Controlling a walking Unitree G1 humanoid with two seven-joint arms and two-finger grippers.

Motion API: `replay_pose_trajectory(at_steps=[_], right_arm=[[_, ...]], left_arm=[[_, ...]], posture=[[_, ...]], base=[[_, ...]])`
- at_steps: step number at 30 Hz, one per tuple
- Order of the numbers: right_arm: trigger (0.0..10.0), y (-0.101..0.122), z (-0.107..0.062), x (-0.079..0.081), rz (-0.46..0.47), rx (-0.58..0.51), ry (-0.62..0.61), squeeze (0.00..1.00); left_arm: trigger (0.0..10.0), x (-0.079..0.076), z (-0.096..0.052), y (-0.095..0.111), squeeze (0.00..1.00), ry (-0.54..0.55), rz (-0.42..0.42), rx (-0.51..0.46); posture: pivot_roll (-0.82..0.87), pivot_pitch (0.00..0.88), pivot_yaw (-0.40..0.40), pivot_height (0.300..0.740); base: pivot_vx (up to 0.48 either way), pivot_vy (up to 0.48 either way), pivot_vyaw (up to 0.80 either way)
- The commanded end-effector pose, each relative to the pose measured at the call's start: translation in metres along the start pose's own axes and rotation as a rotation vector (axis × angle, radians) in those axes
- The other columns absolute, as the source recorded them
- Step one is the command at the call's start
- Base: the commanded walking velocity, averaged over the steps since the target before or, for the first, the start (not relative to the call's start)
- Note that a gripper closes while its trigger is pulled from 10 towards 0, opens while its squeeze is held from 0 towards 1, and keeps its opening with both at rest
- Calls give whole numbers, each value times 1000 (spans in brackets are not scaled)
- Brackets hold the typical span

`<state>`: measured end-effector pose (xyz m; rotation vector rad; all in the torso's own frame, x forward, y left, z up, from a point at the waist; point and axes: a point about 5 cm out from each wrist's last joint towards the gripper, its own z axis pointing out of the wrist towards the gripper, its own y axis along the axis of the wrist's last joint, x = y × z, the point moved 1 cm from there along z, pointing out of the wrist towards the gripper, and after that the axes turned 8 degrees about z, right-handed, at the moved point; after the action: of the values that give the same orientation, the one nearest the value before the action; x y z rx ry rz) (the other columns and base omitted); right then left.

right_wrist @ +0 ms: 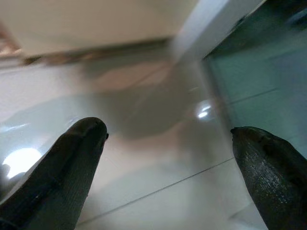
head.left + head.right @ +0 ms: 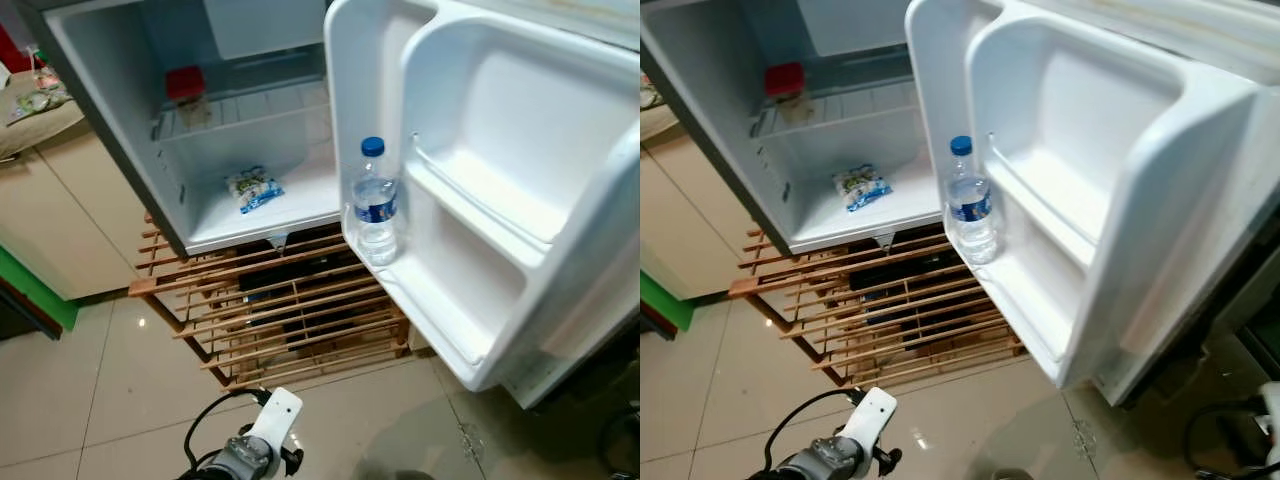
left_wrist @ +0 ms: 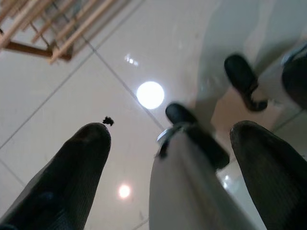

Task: Restocking fridge

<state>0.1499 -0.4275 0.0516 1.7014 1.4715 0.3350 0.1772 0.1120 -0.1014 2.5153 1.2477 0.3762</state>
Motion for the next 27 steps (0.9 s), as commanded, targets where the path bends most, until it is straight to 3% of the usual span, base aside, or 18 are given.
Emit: replay_pose_trajectory(at_steps=[1,6,10,12,13,16,23,25,27], right_arm=[[10000,16,1,-4,0,-59,-37,0],[10000,47,5,27,55,-186,124,0],[10000,76,0,65,91,-285,292,0],[10000,81,-2,73,89,-301,321,0],[10000,93,-9,90,75,-338,390,0],[10000,99,-12,99,67,-360,425,0],[10000,108,-13,102,97,-386,393,0],[10000,113,-20,118,97,-398,454,0],[10000,114,-22,121,96,-402,463,0]], left_arm=[[10000,0,0,-7,0,11,35,33],[10000,-9,1,-6,0,-16,56,39],[10000,-16,1,-4,0,-33,57,38],[10000,-17,1,-3,0,-37,59,38],[10000,-20,1,-1,0,-43,60,32],[10000,-20,1,0,0,-38,42,24],[10000,-19,2,0,0,-27,33,18],[10000,-18,1,1,0,-28,40,17],[10000,-18,1,1,0,-28,41,17]], posture=[[-287,1,103,740],[-288,6,102,740],[-288,15,103,740],[-288,19,101,740],[-287,28,95,740],[-287,32,92,740],[-289,39,90,740],[-293,43,92,740],[-294,43,92,740]], base=[[0,0,0],[0,0,0],[-265,-142,0],[-277,-336,0],[0,-442,0],[0,-147,0],[0,0,0],[0,0,0],[0,0,0]])
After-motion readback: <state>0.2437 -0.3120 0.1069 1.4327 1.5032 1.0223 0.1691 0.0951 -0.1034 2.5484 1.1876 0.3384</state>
